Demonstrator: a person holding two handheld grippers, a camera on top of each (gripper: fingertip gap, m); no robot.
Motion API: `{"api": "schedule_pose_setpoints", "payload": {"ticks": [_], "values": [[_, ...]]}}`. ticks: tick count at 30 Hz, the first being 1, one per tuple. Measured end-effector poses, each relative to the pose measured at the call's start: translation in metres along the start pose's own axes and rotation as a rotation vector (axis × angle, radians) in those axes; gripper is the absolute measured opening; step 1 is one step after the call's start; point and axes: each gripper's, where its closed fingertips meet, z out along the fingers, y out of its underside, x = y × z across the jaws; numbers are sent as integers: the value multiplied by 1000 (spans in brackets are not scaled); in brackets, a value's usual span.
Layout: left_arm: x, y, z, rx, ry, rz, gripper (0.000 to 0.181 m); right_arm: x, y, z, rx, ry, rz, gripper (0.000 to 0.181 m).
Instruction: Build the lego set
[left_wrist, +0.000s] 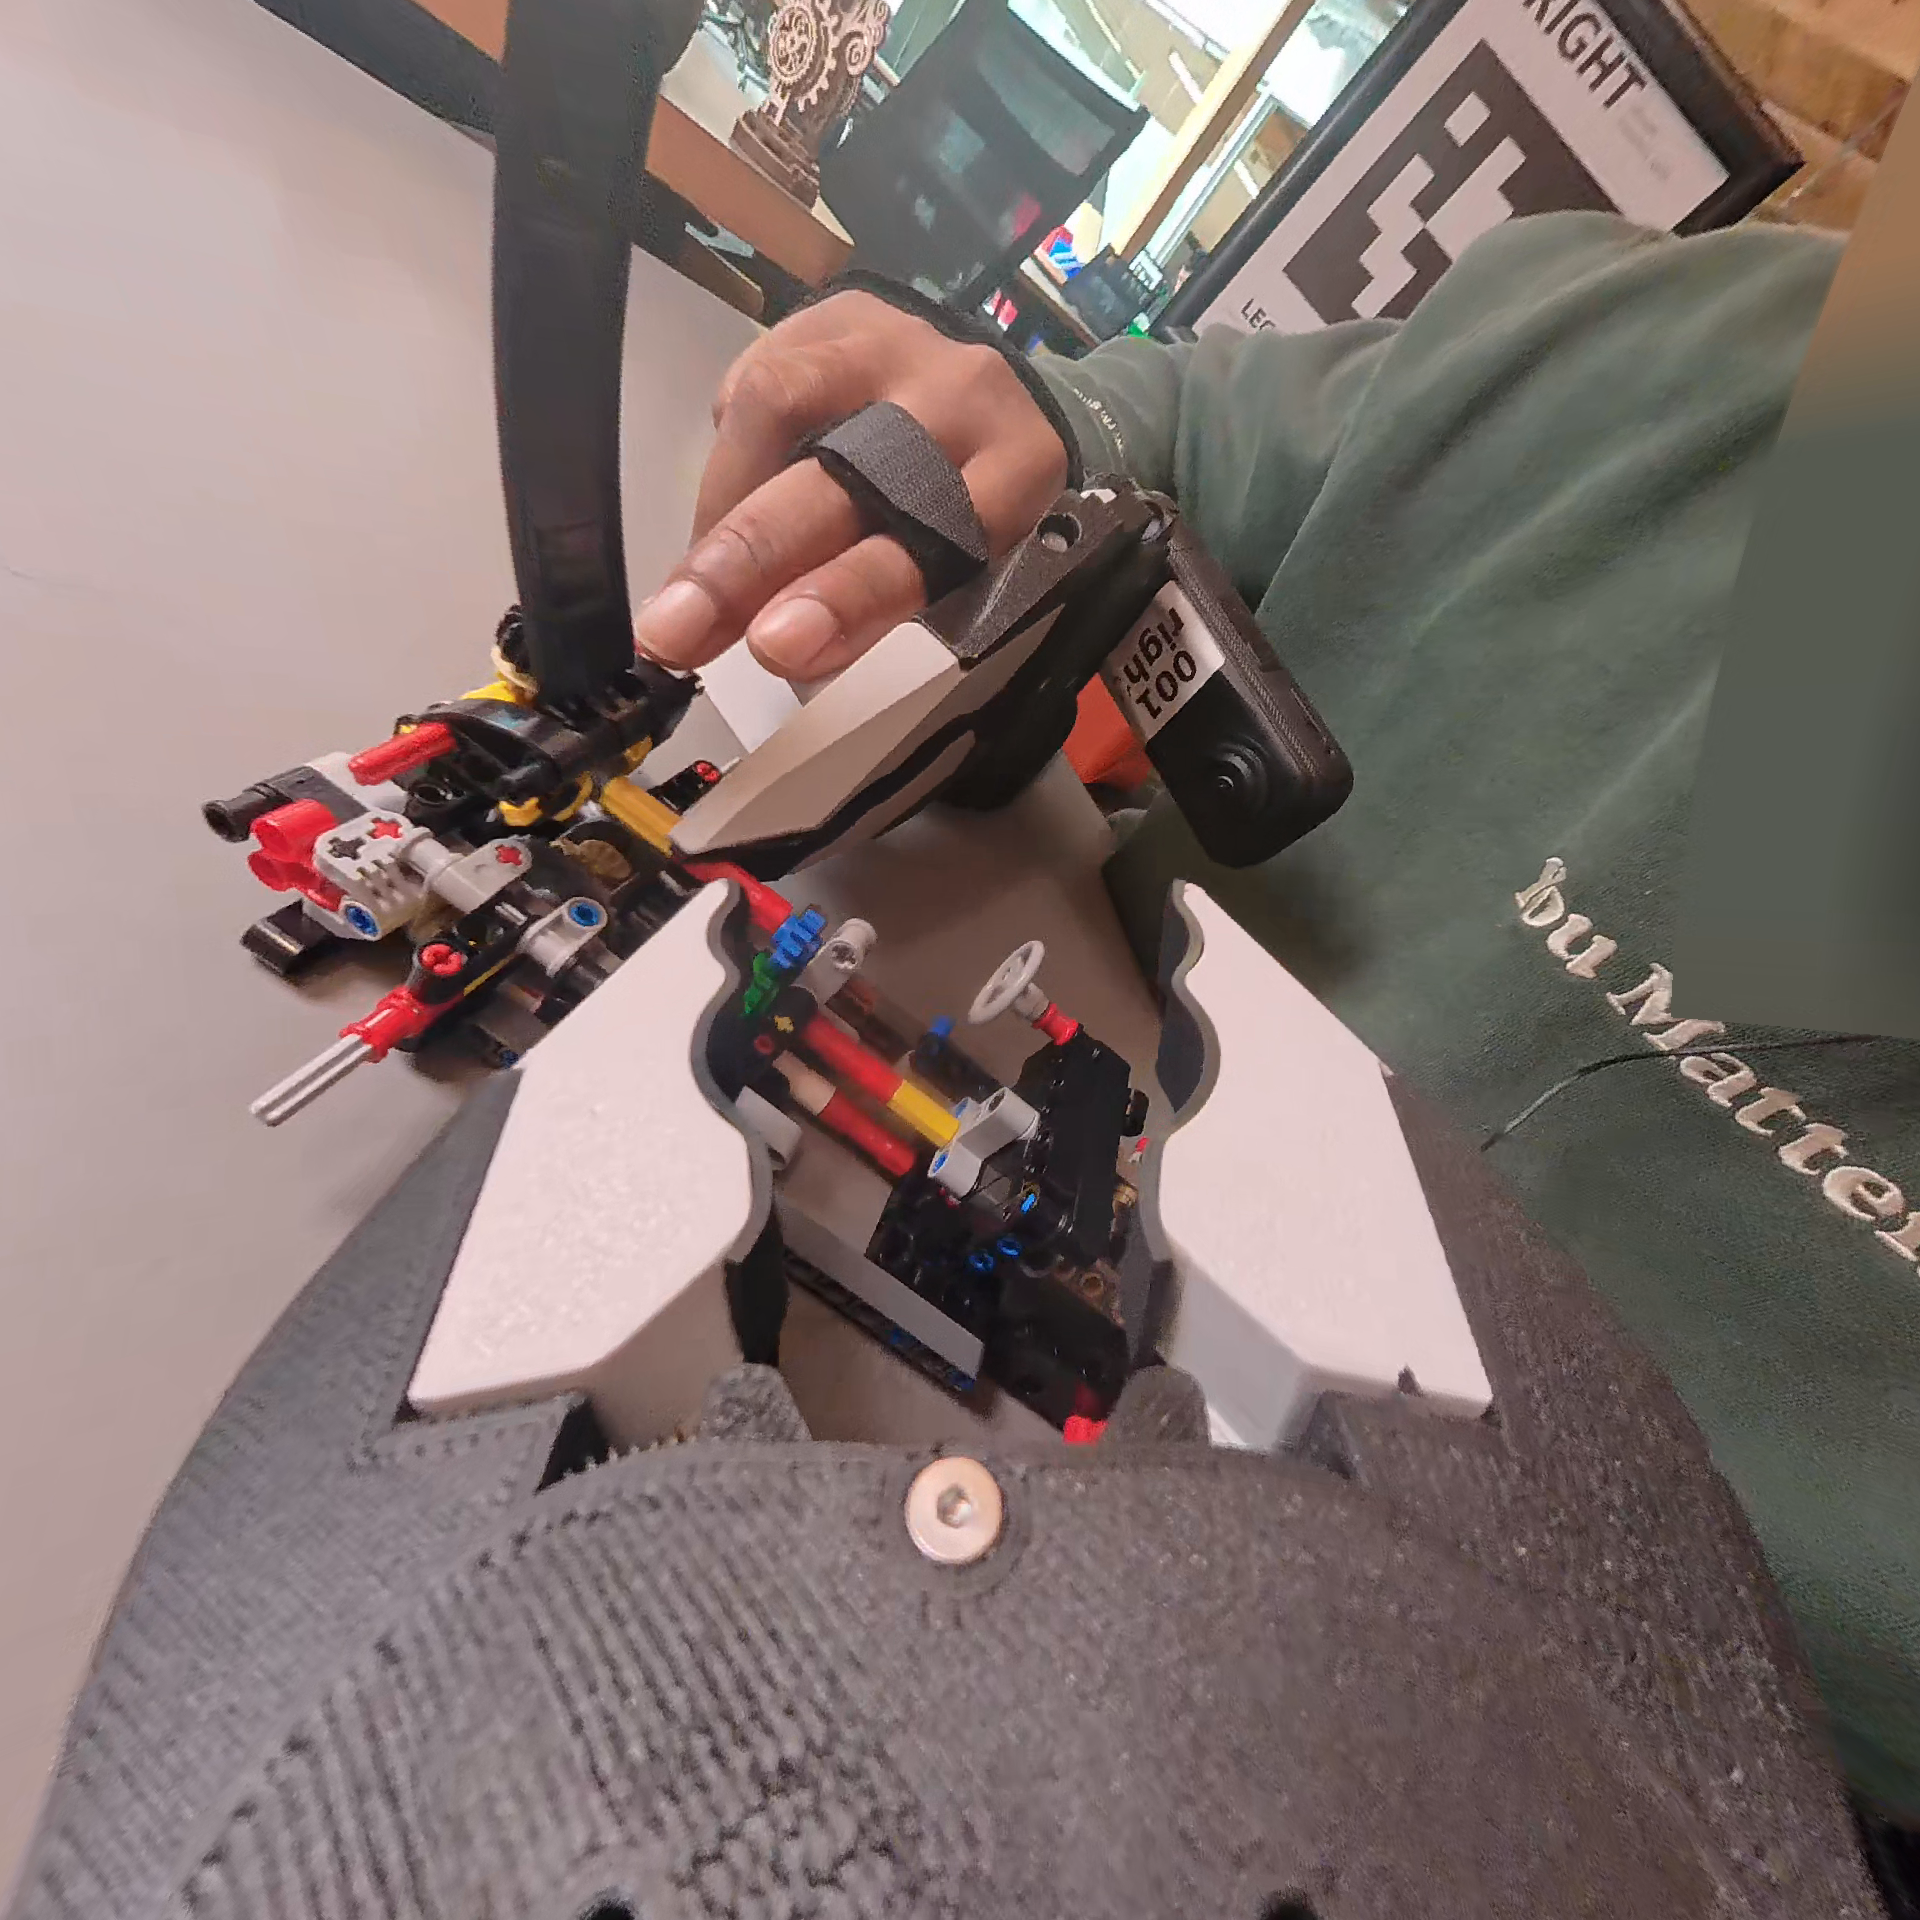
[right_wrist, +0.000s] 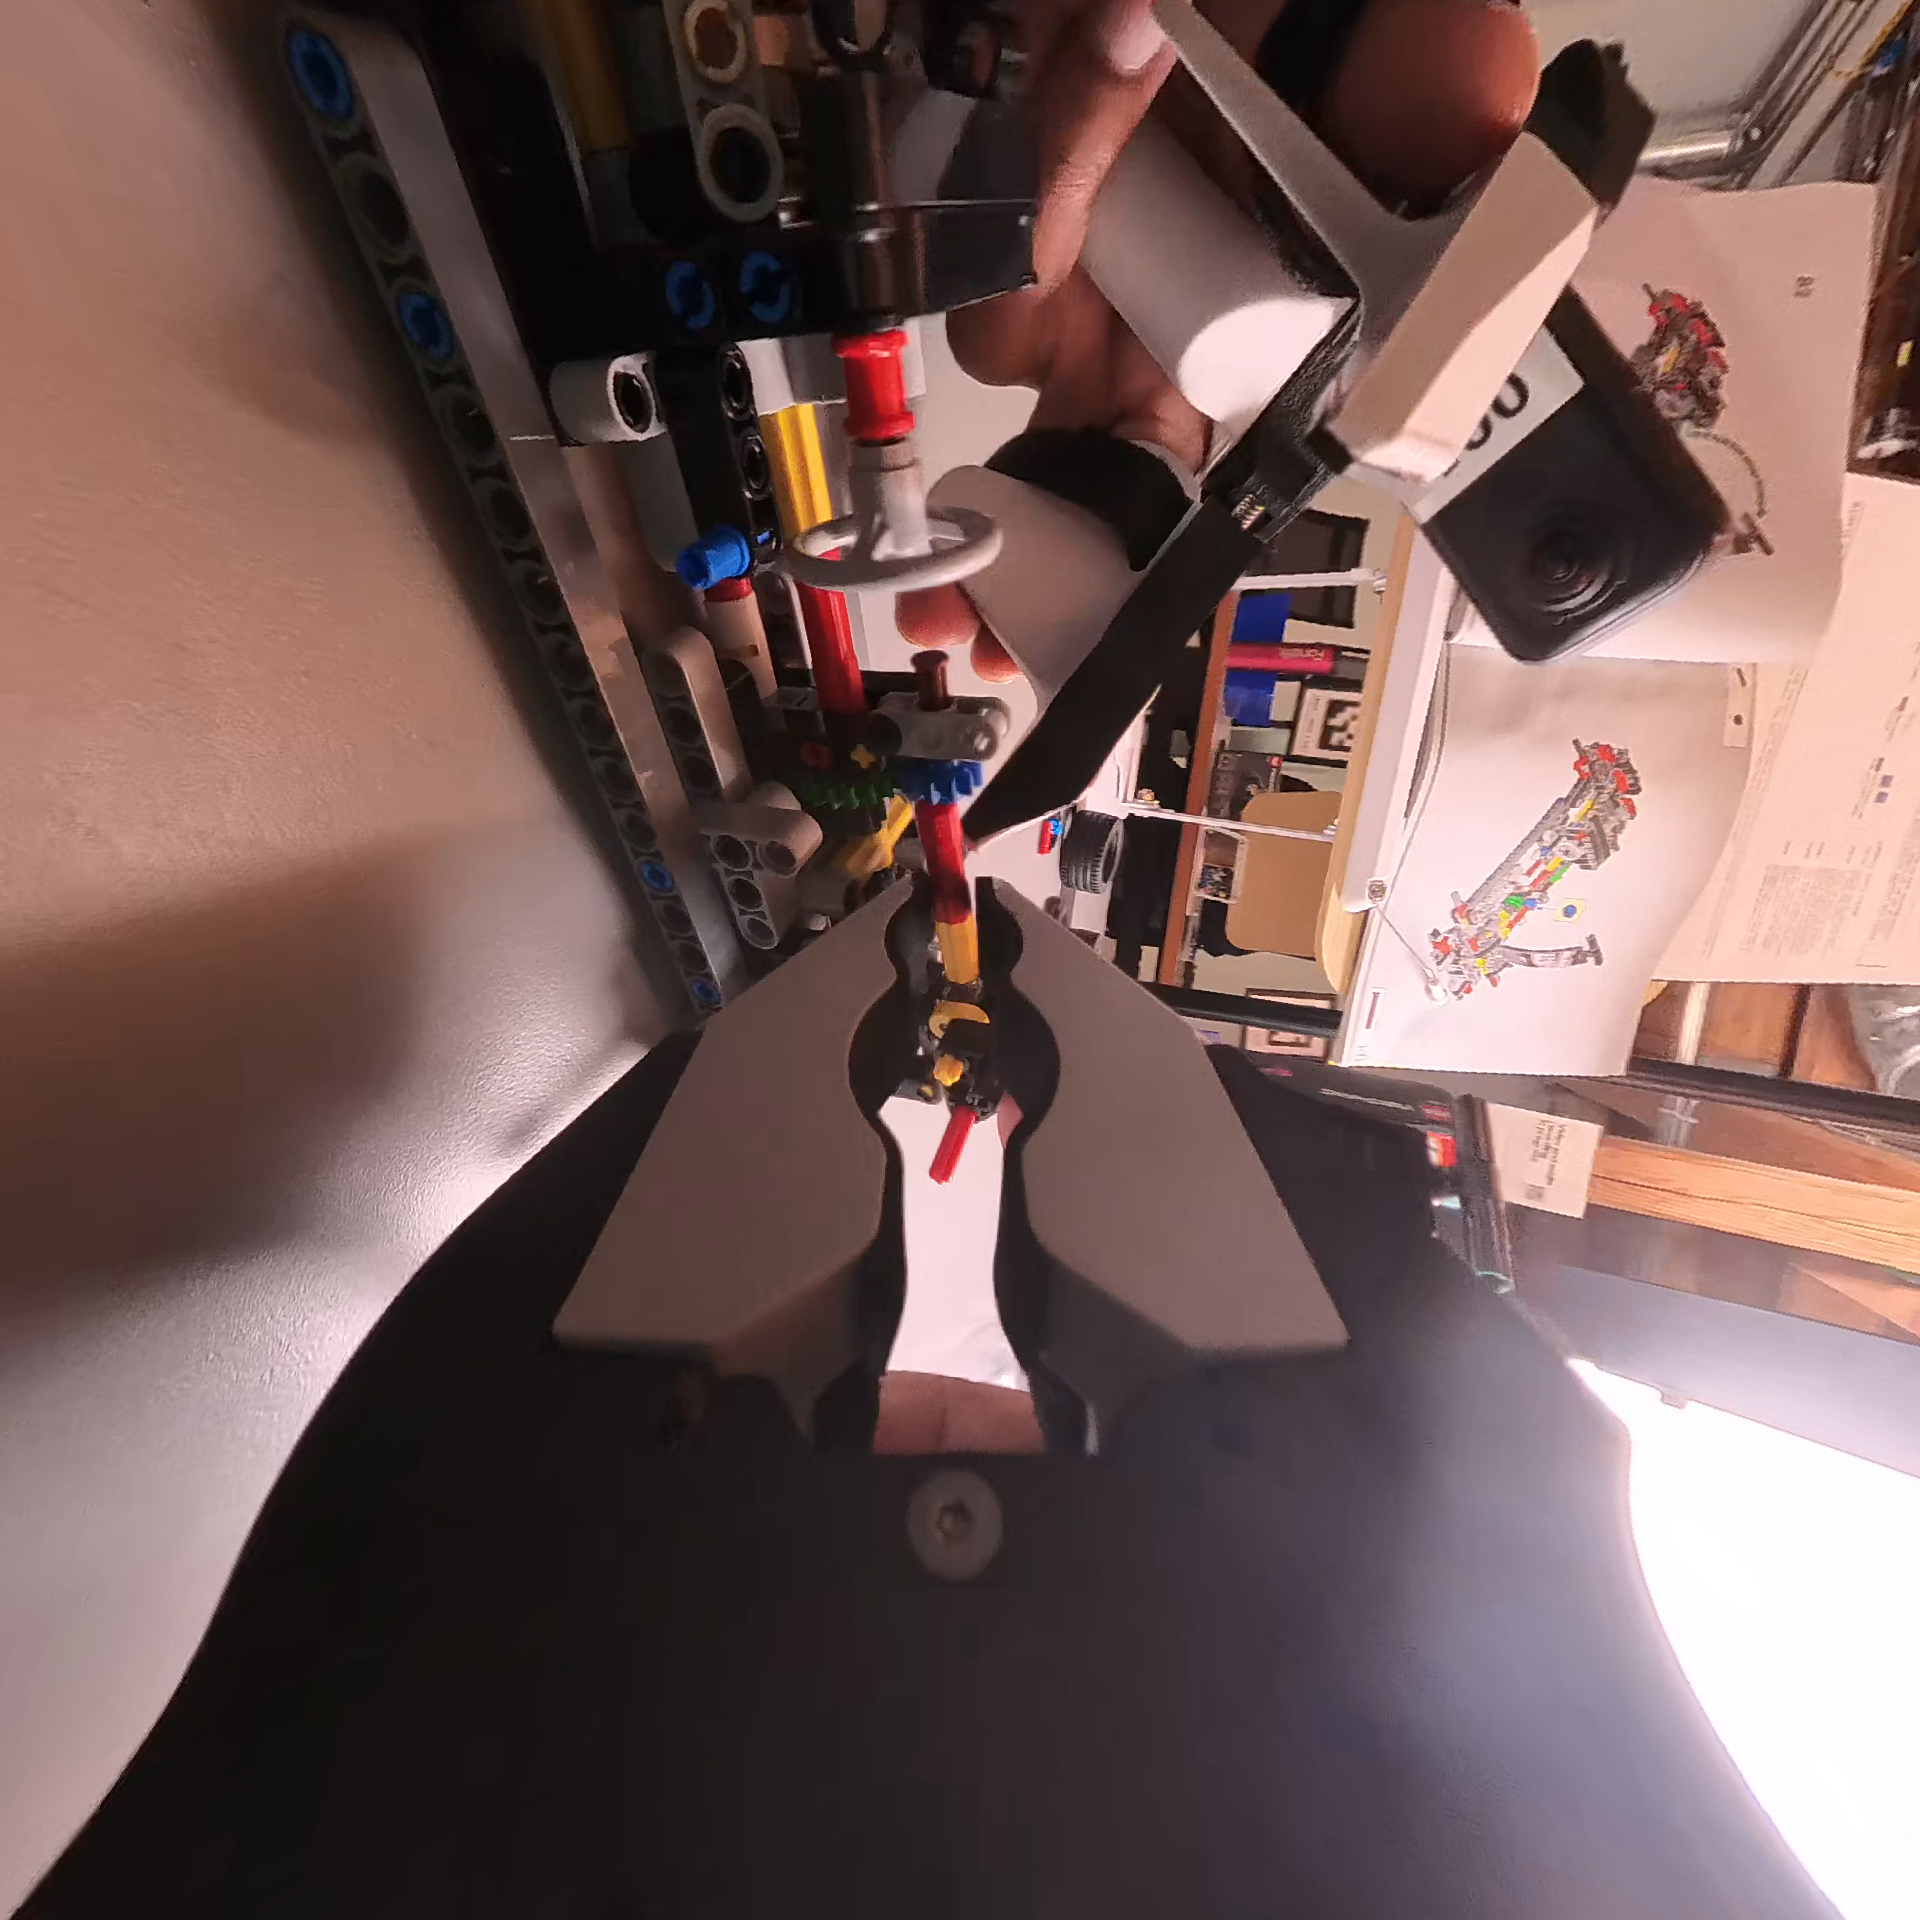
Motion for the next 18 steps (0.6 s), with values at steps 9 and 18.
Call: {"api": "schedule_pose_setpoints", "payload": {"ticks": [9,18], "values": [[-2,6,2,-22,-26,23,77,-7,7,-20,44,-319,134,25],[-2,15,-10,-60,-77,85,75,-2,1,-29,43,-778,-195,19]]}}
